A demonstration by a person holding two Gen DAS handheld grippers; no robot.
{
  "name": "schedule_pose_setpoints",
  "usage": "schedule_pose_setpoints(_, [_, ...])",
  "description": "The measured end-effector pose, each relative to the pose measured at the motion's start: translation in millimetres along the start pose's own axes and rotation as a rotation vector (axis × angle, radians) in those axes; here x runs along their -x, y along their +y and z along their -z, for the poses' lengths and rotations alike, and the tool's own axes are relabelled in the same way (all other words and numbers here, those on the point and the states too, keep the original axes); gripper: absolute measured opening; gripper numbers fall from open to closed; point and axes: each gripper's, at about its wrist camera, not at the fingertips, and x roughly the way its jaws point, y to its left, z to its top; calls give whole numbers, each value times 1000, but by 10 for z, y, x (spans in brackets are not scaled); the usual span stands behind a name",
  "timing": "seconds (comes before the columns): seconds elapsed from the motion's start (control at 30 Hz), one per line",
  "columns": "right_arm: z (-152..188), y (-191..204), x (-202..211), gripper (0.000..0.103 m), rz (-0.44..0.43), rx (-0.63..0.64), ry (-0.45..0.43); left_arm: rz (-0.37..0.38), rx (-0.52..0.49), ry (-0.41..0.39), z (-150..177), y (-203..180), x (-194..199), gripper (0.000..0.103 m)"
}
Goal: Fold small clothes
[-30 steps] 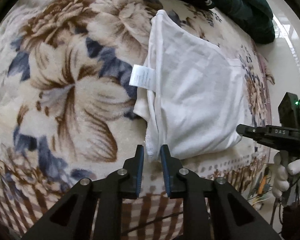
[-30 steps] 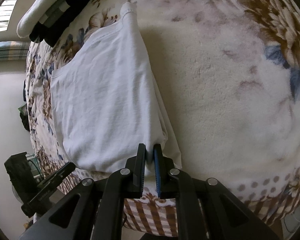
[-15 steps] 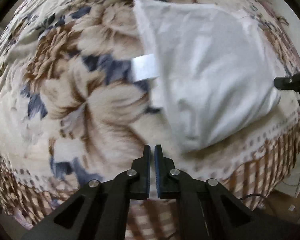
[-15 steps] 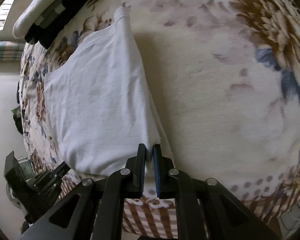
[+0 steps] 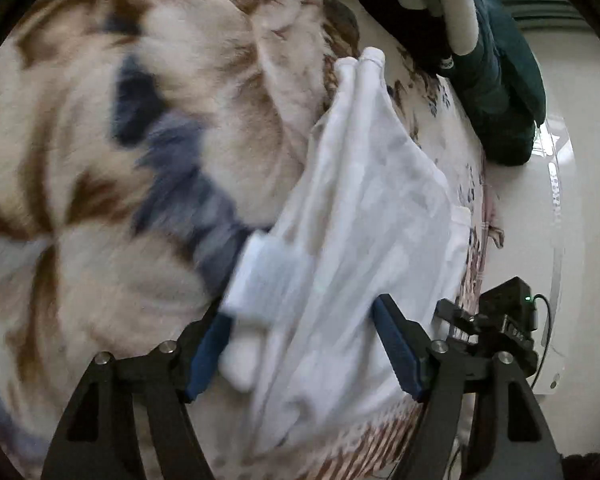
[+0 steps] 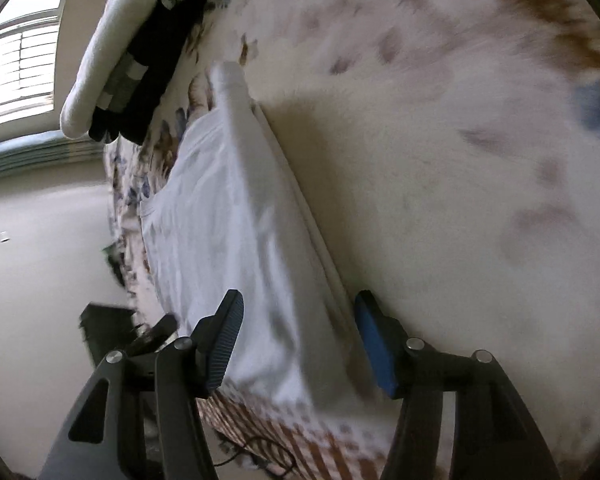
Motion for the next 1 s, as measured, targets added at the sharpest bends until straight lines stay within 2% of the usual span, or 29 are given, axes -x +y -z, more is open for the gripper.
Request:
schedule_pose_setpoints(0.07, [-82, -47, -158, 60, -66, -2, 22, -3, -29, -35, -6, -101, 3, 68])
schedule_pose_setpoints(0.1, [-86, -37, -195, 60, -85, 0, 18, -2, -53, -50, -4, -153, 21, 49])
schedule_pose_setpoints(0.13, [-91, -21, -203, 50, -99, 6, 14, -17, -81, -61, 3, -209, 42, 27])
schedule_pose_setpoints(0.17, [-76, 20, -213, 38, -104, 19, 17, -11, -92, -64, 0, -238, 53, 19])
schedule_pose_setpoints(0.2, [-64, 65, -223, 18, -91, 28, 21, -2, -100, -75, 4, -262, 92, 16])
schedule_pose_setpoints(0.43, [44, 389, 56, 14, -87, 35, -40, 14, -124, -124, -21, -529, 396, 13])
schedule_pose_setpoints(0.57, [34, 723, 328, 13, -89, 78, -71, 39, -162, -160, -174, -785, 740, 13])
schedule_pose_setpoints(0.67, [-46, 1054, 559, 13, -96, 122, -100, 51, -201, -205, -375, -1116, 996, 13])
schedule_pose_setpoints(0.8, [-298, 1583, 887, 13, -130, 171, -159, 81, -243, -293, -855, -1608, 1338, 13])
schedule_pose_setpoints(0.9, [-681, 2103, 1100, 13, -166, 226, -219, 93, -263, -360, -1271, -1860, 1521, 13])
schedule_pose_setpoints(1.0, [-1131, 2554, 1185, 13, -195, 274, -266, 91, -289, -438, -1850, -2064, 1640, 13])
